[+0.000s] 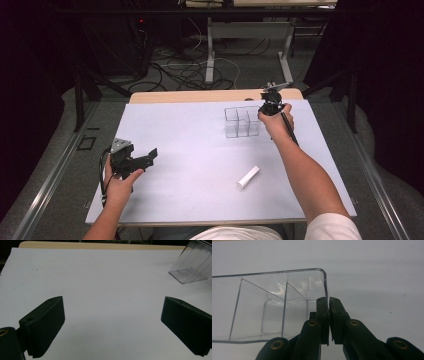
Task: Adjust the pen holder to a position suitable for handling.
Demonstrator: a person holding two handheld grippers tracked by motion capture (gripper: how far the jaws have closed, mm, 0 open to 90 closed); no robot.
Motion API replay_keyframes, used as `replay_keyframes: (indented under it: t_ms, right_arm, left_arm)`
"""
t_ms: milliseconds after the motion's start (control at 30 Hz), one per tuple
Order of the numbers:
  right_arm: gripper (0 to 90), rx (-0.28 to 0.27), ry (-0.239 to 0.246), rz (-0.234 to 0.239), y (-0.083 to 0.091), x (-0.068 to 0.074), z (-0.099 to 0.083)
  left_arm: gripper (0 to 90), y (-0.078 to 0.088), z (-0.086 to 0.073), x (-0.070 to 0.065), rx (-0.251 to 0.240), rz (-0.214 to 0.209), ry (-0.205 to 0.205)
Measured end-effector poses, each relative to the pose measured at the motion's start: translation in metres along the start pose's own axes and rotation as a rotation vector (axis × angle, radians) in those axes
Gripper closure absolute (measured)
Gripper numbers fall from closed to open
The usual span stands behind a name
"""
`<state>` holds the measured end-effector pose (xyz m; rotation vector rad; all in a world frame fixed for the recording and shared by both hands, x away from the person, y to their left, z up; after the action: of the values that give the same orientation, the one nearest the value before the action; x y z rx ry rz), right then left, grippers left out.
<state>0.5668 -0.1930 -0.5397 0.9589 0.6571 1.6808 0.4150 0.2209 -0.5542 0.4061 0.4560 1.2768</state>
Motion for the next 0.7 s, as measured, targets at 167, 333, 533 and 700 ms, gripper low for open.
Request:
replay_keyframes:
  t_ms: [167, 333, 533, 700]
  right_arm:
    - [86.6, 0.027, 0.018, 0.025, 0.003, 0.008, -0.008]
    - [84.5, 0.034, 0.017, 0.103, 0.004, 0.029, -0.021]
    - [82.2, 0.044, 0.018, 0.189, 0.008, 0.052, -0.034]
    - [82.3, 0.054, 0.037, 0.222, 0.008, 0.065, -0.041]
  left_arm:
    - [5.4, 0.001, 0.000, 0.000, -0.005, 0.003, -0.001]
    - [5.7, 0.001, 0.001, 0.001, -0.005, 0.005, 0.000]
    - [5.8, 0.000, 0.001, 0.000, -0.004, 0.006, -0.004]
    - [5.8, 0.000, 0.001, 0.000, -0.002, 0.006, -0.005]
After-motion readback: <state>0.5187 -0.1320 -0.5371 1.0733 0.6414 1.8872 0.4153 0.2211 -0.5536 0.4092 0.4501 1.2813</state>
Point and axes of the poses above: each handheld gripper's, and its own axes: y roughly backward along the jaws, z roughly out of its top, x roughly to its left, the point moved 8 cm from there along -y, roughly forward along the jaws, and after that the axes turned 7 degrees about z, right-handed, at the moved point
